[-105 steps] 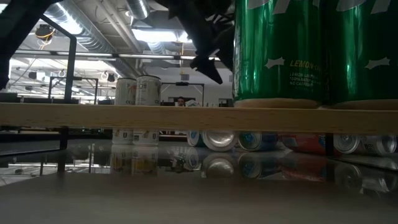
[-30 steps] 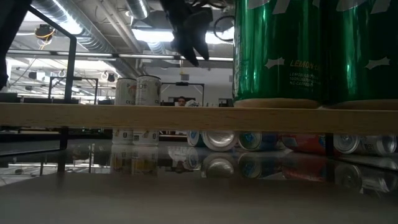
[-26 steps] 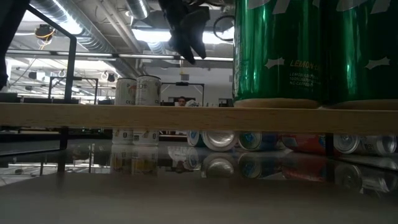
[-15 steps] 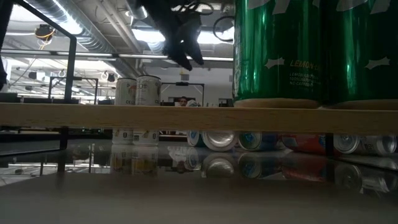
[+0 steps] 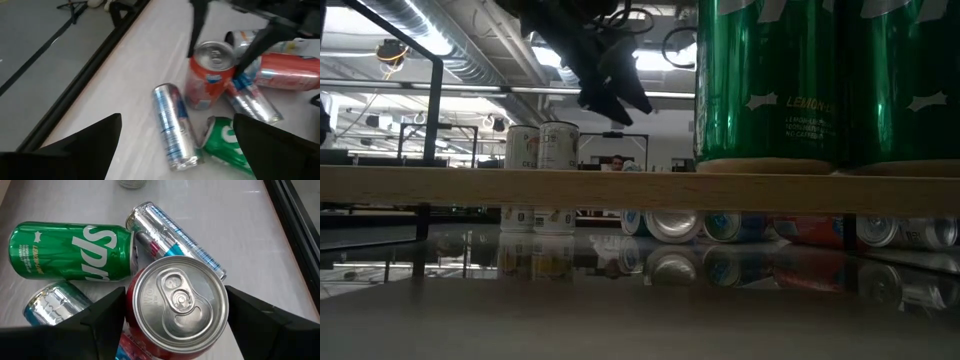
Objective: Place canned beverage on shelf
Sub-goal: Put the top center red soda can on the shelf
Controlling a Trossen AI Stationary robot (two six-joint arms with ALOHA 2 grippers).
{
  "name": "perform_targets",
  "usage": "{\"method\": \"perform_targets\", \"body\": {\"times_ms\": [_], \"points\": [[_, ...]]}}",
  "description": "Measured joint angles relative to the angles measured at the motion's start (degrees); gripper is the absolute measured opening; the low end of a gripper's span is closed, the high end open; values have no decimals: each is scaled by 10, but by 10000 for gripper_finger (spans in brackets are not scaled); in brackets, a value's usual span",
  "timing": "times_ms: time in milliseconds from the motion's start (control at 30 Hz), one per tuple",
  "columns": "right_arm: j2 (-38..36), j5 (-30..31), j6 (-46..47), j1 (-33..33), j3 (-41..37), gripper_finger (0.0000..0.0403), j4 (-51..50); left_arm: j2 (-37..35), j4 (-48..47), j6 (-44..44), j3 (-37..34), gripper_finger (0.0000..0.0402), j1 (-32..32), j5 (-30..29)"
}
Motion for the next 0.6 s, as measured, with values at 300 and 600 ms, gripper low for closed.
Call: {"method": "perform_targets", "body": {"times_ms": [300, 600], "points": [[0, 0, 0, 0, 0, 296, 0, 0, 23, -1, -7, 377, -14, 0], [0, -3, 0, 0, 0, 296, 0, 0, 23, -2, -7, 377, -14, 0]]}}
